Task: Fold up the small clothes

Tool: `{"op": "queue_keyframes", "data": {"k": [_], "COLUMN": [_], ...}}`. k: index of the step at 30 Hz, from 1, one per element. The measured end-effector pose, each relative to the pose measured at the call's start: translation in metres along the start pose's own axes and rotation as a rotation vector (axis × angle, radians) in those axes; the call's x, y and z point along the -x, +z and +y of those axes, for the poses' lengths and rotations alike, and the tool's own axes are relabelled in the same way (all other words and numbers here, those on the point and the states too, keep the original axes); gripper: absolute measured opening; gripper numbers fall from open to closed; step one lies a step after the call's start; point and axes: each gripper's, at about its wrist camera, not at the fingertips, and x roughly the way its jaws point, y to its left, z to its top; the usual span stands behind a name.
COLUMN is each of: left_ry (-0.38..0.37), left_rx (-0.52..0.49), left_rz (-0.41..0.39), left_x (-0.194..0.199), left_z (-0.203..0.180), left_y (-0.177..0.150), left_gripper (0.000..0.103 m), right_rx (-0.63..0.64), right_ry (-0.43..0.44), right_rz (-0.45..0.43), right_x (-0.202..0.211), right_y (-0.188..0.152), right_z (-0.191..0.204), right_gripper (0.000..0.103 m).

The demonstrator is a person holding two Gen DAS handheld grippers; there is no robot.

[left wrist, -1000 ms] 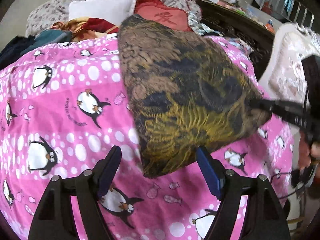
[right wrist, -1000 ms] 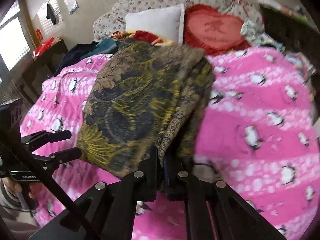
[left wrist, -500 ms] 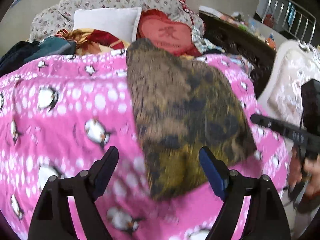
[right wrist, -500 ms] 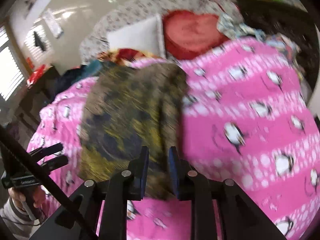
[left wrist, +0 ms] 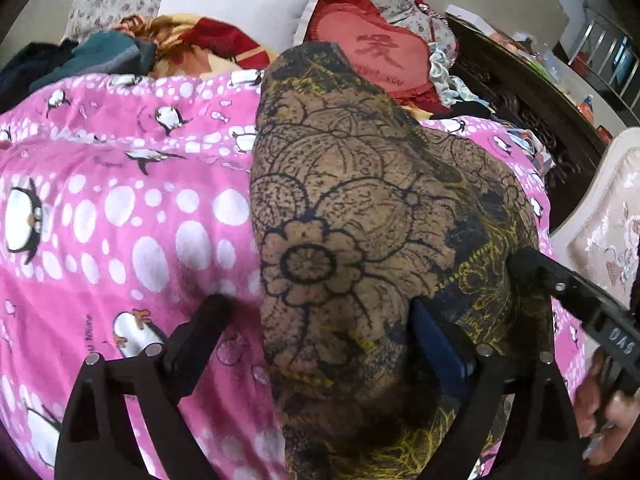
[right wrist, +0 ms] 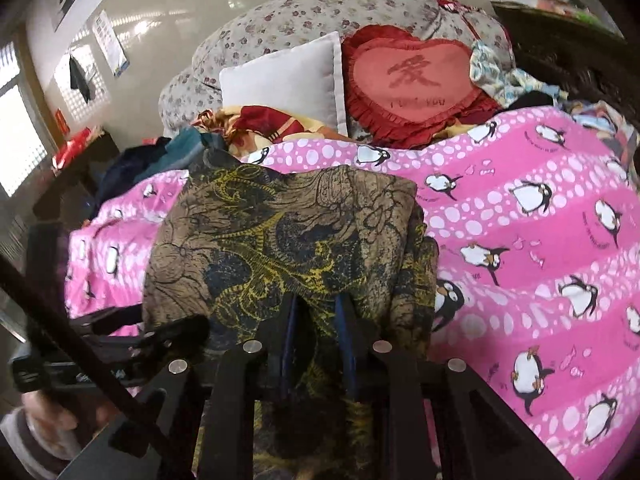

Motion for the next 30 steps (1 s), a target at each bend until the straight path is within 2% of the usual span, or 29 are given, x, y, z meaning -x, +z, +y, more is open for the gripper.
{"op": "queue_keyframes", "data": {"k": [1,2,3,4,5,7,10,11,12,15,17,18,20,22,24,25,26,27,28,29,30], "left_ry": [0.011,0.014,0.004,-0.004,-0.023,-0.061,-0.099,-0.116,-0.148,-0.182,-0.2,-0.209,-0.202,-0.165,-0.167,-0.186,-0.195,-0.191,-0.177,-0.186,-0.196], "left_rx": [-0.013,-0.016,-0.017,-0.014,-0.005,0.031,0.096,0.122,0.148,0.185,0.208,0.217,0.21,0.159,0.108,0.079,0.063,0.04,0.027,0.02,0.007], "left_rz": [-0.009,-0.015,-0.015,-0.015,-0.015,-0.016,-0.004,0.007,0.015,0.01,-0.004,-0.007,-0.009,-0.02,-0.001,0.01,0.009,0.018,0.024,0.024,0.026], "left_x": [0.006,0.011,0.017,0.019,0.024,0.029,0.021,0.016,0.011,0.007,0.005,0.003,-0.002,-0.004,-0.005,-0.005,-0.003,-0.001,0.003,0.008,0.016], "left_z": [0.0,0.0,0.002,0.004,0.008,0.017,0.029,0.032,0.036,0.04,0.04,0.039,0.034,0.025,0.016,0.01,0.006,0.001,-0.004,-0.006,-0.008], "left_y": [-0.004,-0.006,-0.011,-0.012,-0.016,-0.023,-0.028,-0.029,-0.03,-0.028,-0.025,-0.025,-0.027,-0.029,-0.029,-0.028,-0.028,-0.026,-0.024,-0.022,-0.021], "left_gripper": [0.093,0.093,0.093,0.093,0.093,0.094,0.099,0.099,0.099,0.103,0.103,0.103,0.103,0.103,0.103,0.099,0.068,0.052,0.049,0.037,0.034], "right_rx": [-0.012,-0.018,-0.021,-0.015,-0.007,-0.001,-0.026,-0.047,-0.092,-0.146,-0.186,-0.2,-0.218,-0.221,-0.207,-0.202,-0.199,-0.19,-0.184,-0.171,-0.15], "right_ry": [0.0,0.006,0.015,0.005,-0.014,-0.046,-0.1,-0.093,-0.047,0.023,0.081,0.107,0.18,0.239,0.263,0.253,0.245,0.25,0.266,0.273,0.271], "right_rz": [-0.001,-0.001,0.002,0.005,0.003,0.015,0.115,0.144,0.154,0.071,-0.006,-0.02,0.016,0.054,0.085,0.099,0.095,0.089,0.083,0.074,0.062], "right_x": [0.009,0.014,0.023,0.031,0.038,0.044,0.022,0.016,0.013,0.029,0.036,0.034,0.019,0.003,-0.01,-0.015,-0.016,-0.013,-0.008,0.0,0.011], "right_y": [-0.004,-0.006,-0.013,-0.021,-0.031,-0.045,-0.067,-0.07,-0.074,-0.066,-0.058,-0.055,-0.051,-0.052,-0.055,-0.055,-0.056,-0.055,-0.053,-0.05,-0.048], "right_z": [-0.001,0.0,-0.001,-0.002,-0.002,-0.005,-0.023,-0.031,-0.04,-0.052,-0.06,-0.062,-0.065,-0.059,-0.053,-0.049,-0.048,-0.042,-0.038,-0.032,-0.024], "right_gripper": [0.025,0.036,0.043,0.055,0.06,0.061,0.064,0.065,0.065,0.067,0.088,0.09,0.09,0.087,0.069,0.049,0.046,0.036,0.031,0.03,0.029]}}
